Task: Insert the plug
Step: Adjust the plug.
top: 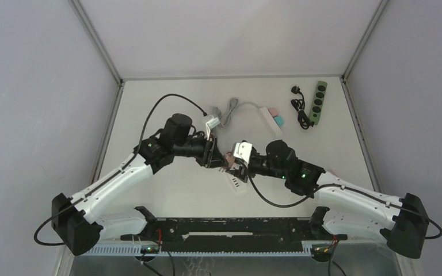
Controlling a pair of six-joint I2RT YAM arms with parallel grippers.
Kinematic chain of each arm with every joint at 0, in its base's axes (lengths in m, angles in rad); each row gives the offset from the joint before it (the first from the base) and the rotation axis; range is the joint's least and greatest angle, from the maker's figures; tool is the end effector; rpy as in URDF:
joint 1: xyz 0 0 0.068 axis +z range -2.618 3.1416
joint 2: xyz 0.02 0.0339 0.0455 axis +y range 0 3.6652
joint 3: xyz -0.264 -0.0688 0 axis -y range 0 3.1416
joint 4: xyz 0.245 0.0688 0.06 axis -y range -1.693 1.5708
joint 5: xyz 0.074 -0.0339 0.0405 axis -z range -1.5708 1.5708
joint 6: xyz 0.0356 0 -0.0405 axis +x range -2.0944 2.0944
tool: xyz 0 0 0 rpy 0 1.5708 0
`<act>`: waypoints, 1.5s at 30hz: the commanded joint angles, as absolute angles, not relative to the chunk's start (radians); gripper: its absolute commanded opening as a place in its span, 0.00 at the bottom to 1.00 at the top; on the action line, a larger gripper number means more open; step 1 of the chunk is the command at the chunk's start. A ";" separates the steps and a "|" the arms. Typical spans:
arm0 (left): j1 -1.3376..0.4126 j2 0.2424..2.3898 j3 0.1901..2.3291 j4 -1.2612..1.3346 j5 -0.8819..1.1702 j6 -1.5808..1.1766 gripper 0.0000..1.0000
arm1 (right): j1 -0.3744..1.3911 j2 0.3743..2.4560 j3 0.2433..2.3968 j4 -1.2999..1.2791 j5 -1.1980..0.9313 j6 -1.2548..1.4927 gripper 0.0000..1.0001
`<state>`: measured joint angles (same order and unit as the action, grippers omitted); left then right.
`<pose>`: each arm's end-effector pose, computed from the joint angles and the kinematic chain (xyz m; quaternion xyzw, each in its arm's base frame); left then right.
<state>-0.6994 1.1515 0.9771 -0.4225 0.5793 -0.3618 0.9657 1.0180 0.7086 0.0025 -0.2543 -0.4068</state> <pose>0.1788 -0.1759 0.3129 0.2740 0.8125 -0.4446 0.2590 0.1271 0.1995 0.2880 -0.5651 0.5717 0.2600 0.5350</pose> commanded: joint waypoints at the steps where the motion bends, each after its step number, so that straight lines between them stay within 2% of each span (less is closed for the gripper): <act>1: -0.699 1.088 1.077 -0.516 0.557 -0.182 0.05 | 0.962 0.965 0.754 -0.056 -0.281 -0.419 0.72; 9: -0.698 0.986 1.059 -0.572 0.547 0.078 0.04 | 0.935 0.894 0.816 -0.217 -0.376 -0.382 0.80; 13: -0.698 0.935 1.031 -0.561 0.637 0.140 0.02 | 0.927 0.866 0.817 -0.232 -0.426 -0.364 0.81; 26: -0.728 0.788 0.929 -0.520 0.670 0.413 0.00 | 0.927 0.916 0.897 -0.265 -0.528 -0.340 0.80; 45: -0.789 0.844 0.963 -0.550 0.637 0.518 0.00 | 0.958 1.048 0.985 -0.236 -0.570 -0.345 0.72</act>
